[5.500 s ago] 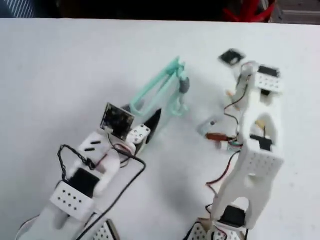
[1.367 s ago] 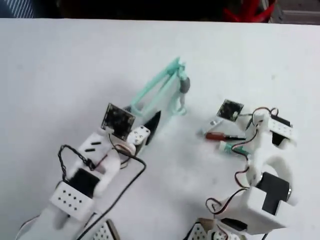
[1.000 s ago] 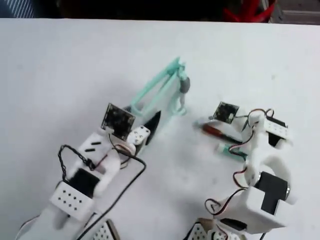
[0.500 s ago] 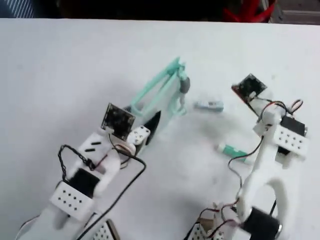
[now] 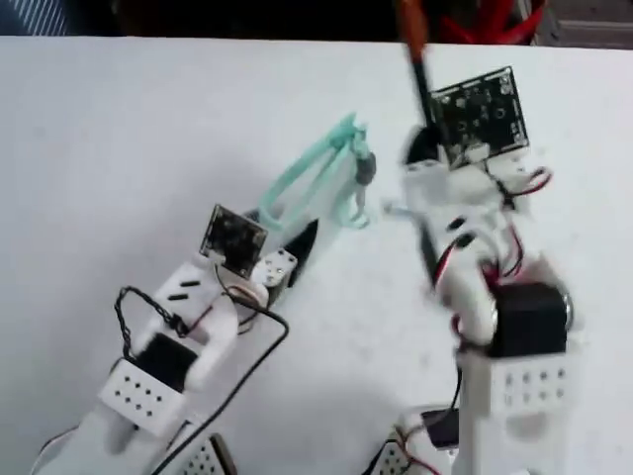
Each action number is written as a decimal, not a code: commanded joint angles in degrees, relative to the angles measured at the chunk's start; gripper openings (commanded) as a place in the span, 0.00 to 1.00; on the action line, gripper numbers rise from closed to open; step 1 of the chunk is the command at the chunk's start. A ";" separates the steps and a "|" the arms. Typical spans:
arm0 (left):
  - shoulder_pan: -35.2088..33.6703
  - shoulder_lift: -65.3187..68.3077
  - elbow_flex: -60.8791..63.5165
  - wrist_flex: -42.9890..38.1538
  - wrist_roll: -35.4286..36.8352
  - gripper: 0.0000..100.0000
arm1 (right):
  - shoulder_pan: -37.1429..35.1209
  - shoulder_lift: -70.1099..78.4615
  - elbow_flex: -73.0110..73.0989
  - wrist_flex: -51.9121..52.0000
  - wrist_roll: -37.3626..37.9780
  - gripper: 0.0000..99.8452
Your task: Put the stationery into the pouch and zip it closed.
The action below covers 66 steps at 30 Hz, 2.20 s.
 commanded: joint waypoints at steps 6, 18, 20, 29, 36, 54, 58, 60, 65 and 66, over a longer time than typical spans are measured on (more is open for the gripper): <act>0.04 -0.84 -0.79 0.44 0.18 0.18 | -18.51 3.65 -6.68 -8.31 -11.87 0.02; 0.04 -0.84 -0.79 0.35 0.18 0.18 | -17.36 1.98 12.31 -15.87 -11.87 0.02; 0.04 -0.84 -0.79 0.26 0.18 0.18 | -17.27 0.48 15.12 -15.96 -11.78 0.02; -0.04 -0.66 -0.79 0.18 0.18 0.18 | -17.45 -8.31 20.04 -14.37 -11.43 0.02; -0.04 -0.75 -0.79 0.18 0.18 0.18 | -17.54 -8.48 19.96 -8.13 -5.89 0.10; -0.31 -0.84 -0.79 0.35 0.18 0.18 | 7.52 -8.04 9.93 10.15 0.35 0.21; -0.31 -0.84 -0.79 0.44 0.18 0.18 | 16.31 -7.16 23.56 6.81 9.14 0.21; -0.31 -0.84 -0.79 0.44 0.18 0.18 | 20.44 -7.60 32.44 0.75 12.92 0.21; -0.31 -0.66 -0.79 0.44 0.18 0.18 | 27.12 -8.57 53.54 -17.63 18.29 0.21; -0.31 -0.57 -0.79 0.44 0.18 0.18 | 27.65 -8.84 57.32 -21.41 18.64 0.21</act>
